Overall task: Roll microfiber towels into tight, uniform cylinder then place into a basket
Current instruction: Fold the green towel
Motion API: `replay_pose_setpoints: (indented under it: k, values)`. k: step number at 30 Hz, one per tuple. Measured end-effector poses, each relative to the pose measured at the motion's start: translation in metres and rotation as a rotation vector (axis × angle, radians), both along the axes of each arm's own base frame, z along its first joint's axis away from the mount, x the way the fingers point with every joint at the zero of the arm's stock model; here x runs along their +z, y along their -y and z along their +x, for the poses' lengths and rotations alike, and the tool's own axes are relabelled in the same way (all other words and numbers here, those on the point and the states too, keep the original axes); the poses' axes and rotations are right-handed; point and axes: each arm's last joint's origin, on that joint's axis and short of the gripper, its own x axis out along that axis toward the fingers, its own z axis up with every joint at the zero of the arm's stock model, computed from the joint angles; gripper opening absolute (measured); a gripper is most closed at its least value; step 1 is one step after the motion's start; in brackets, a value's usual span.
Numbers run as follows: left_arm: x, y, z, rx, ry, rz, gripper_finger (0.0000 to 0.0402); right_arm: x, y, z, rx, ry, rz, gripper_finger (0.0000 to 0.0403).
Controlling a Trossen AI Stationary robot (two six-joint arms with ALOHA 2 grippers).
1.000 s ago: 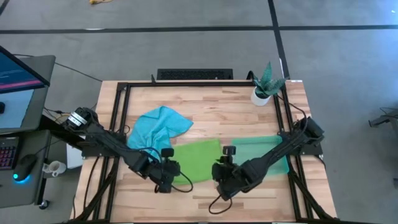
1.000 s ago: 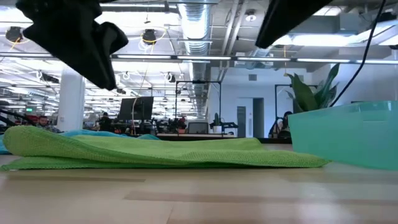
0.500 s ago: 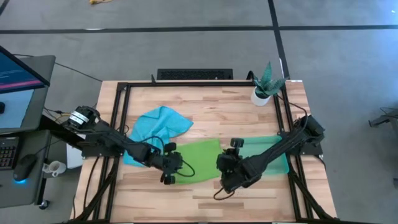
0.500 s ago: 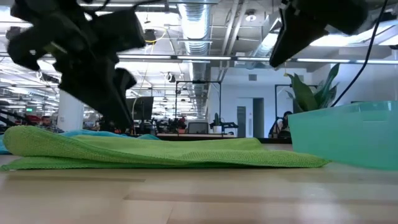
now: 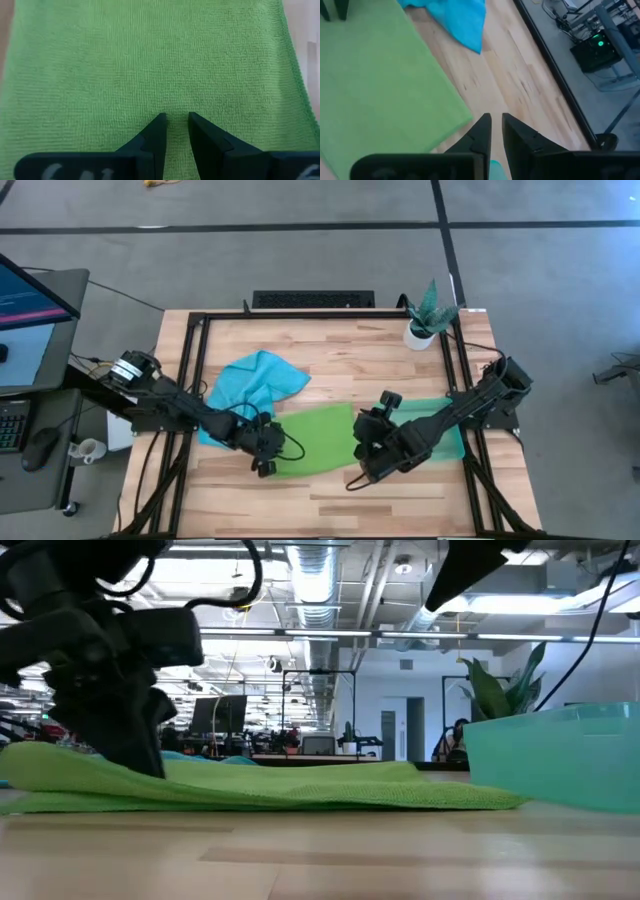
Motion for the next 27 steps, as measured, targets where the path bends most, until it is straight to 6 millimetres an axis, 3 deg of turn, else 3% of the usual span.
replay_pose_setpoints:
  k: [8, 14, 20, 23, 27]
  values:
    - [0.001, 0.032, -0.014, -0.182, -0.102, -0.277, 0.0072, -0.002, 0.0, 0.002, -0.003, -0.001, 0.0, 0.0067]
    - [0.026, 0.051, 0.002, -0.441, 0.104, -0.389, 0.0072, -0.002, 0.0, 0.002, -0.003, 0.006, 0.004, 0.0067]
    - [0.054, 0.039, 0.032, -0.49, 0.277, -0.202, 0.0072, -0.002, -0.001, 0.002, -0.007, 0.009, 0.01, 0.0067]
    - [0.055, 0.025, 0.043, -0.415, 0.309, -0.062, 0.0072, -0.002, -0.001, 0.002, -0.007, 0.008, 0.01, 0.0067]
    - [0.05, 0.005, 0.05, -0.379, 0.281, -0.007, 0.0072, -0.002, -0.001, 0.002, -0.007, 0.008, 0.01, 0.0067]
